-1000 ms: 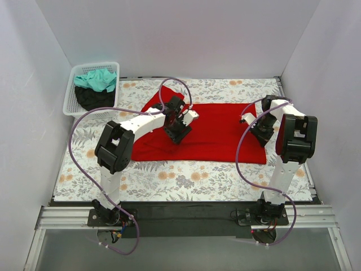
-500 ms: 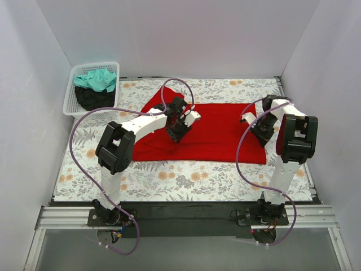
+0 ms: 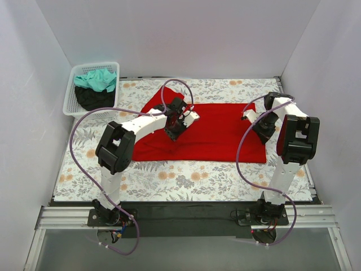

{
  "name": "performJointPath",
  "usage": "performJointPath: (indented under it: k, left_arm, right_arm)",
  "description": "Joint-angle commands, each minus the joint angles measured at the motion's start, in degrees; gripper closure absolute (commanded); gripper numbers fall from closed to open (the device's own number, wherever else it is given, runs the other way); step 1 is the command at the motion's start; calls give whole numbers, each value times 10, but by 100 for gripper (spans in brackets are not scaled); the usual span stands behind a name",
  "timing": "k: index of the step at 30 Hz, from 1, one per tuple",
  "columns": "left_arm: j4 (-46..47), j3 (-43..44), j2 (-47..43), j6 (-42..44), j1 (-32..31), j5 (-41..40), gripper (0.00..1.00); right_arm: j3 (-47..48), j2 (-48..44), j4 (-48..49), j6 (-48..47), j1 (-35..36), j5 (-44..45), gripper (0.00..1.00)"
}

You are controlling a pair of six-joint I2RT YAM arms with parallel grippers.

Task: Fold and stack the t-shirts
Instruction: Fold the tshirt

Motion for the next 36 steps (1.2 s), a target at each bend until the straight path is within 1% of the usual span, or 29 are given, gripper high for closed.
performJointPath:
  k: [1, 2, 4, 5, 6, 8, 16, 22, 26, 27, 28, 29, 30, 31, 32, 34, 36]
  left_arm:
    - [13, 4, -31, 7, -2, -13, 100]
    - [9, 16, -29, 8, -2, -9, 98]
    - [-17, 32, -24, 1, -2, 18, 84]
    - [-23, 37, -21, -3, -2, 28, 79]
    - [-27, 38, -21, -6, -3, 37, 72]
    - [-31, 37, -21, -9, -5, 49, 70]
    - [-34, 28, -9, 0, -12, 48, 69]
    - [-10, 16, 6, 9, -13, 4, 66]
    - [3, 9, 2, 13, -13, -14, 75]
    - [1, 10, 2, 15, -13, -14, 80]
    - [0, 10, 1, 17, -13, -13, 81]
    - [0, 11, 0, 17, -13, -10, 80]
    - [-2, 15, 0, 18, -13, -6, 77]
    - [-9, 18, 1, 17, -13, -1, 70]
    - [-13, 21, 0, 14, -13, 12, 67]
    - [-14, 22, -4, 13, -13, 20, 64]
    - [-14, 23, -6, 8, -13, 30, 63]
  right_arm:
    - [23, -27, -28, -37, -4, -10, 99]
    - [23, -27, -28, -36, -3, -11, 99]
    - [21, -27, -29, -36, -3, -14, 99]
    - [21, -27, -29, -36, -3, -15, 99]
    - [21, -26, -29, -35, -3, -14, 99]
    - [23, -25, -29, -36, -4, -13, 99]
    - [24, -23, -28, -36, -3, -12, 99]
    - [21, -22, -29, -34, -3, -9, 99]
    - [22, -22, -29, -34, -3, -9, 99]
    - [22, -22, -29, -35, -3, -9, 99]
    - [22, -22, -29, -35, -3, -9, 99]
    - [22, -22, -29, -34, -3, -9, 99]
    - [21, -20, -29, -35, -3, -9, 99]
    - [22, -20, -29, -34, -3, -10, 99]
    - [21, -20, -29, -34, -4, -9, 99]
    - [22, -20, -29, -35, -3, -9, 99]
    - [21, -22, -29, -34, -3, -8, 99]
